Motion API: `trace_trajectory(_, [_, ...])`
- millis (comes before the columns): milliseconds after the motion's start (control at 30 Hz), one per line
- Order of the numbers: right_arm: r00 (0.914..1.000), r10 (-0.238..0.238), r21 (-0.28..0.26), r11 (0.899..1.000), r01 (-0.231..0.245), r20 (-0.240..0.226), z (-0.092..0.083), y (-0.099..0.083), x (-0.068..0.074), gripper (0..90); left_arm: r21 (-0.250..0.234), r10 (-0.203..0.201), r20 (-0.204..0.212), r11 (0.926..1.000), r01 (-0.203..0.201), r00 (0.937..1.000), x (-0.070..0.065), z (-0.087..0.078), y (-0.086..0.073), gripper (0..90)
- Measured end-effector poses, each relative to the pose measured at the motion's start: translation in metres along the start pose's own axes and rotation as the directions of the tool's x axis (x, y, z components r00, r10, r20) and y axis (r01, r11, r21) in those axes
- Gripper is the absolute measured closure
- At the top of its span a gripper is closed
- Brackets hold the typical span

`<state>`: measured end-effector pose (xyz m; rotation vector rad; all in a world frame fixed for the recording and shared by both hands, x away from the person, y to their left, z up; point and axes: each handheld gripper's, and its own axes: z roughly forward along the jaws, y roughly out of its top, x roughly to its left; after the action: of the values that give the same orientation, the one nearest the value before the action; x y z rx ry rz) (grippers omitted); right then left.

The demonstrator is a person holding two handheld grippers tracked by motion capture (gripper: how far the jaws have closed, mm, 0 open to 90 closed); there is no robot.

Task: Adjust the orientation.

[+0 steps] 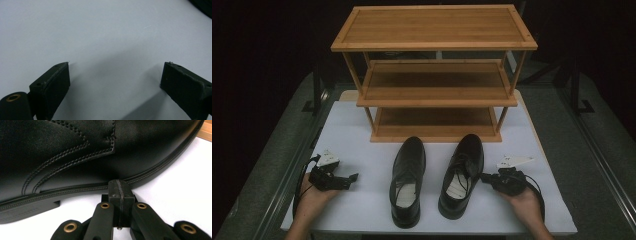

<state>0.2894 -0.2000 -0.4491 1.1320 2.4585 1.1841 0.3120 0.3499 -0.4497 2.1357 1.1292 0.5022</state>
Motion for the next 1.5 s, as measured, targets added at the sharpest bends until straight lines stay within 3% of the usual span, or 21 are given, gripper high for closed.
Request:
trace_trajectory(500, [0.9976, -0.043, 0.014, 0.999, 0.043, -0.055, 0.02, 0.017, 0.01, 89.8, 0.003, -0.002, 0.003, 1.0, 0.002, 1.0, 0.0, 0.0, 0.0, 8.1])
trace_trajectory(1133, [0.987, -0.098, 0.021, 0.995, 0.101, -0.127, 0.042, 0.034, 0.026, 89.8, 0.003, -0.002, 0.002, 1.0, 0.002, 1.0, 0.0, 0.0, 0.0, 8.1])
trace_trajectory(1400, [0.9852, -0.102, 0.022, 0.994, 0.106, -0.138, 0.045, 0.036, 0.027, 89.7, 0.002, -0.005, 0.004, 1.0, 0.005, 1.0, 0.0, 0.0, 0.0, 8.1])
trace_trajectory(1500, [0.9891, -0.098, 0.036, 0.994, 0.102, -0.11, 0.044, 0.036, 0.028, 84.7, 0.002, -0.004, 0.003, 1.0, 0.004, 1.0, 0.0, 0.0, 0.0, 8.1])
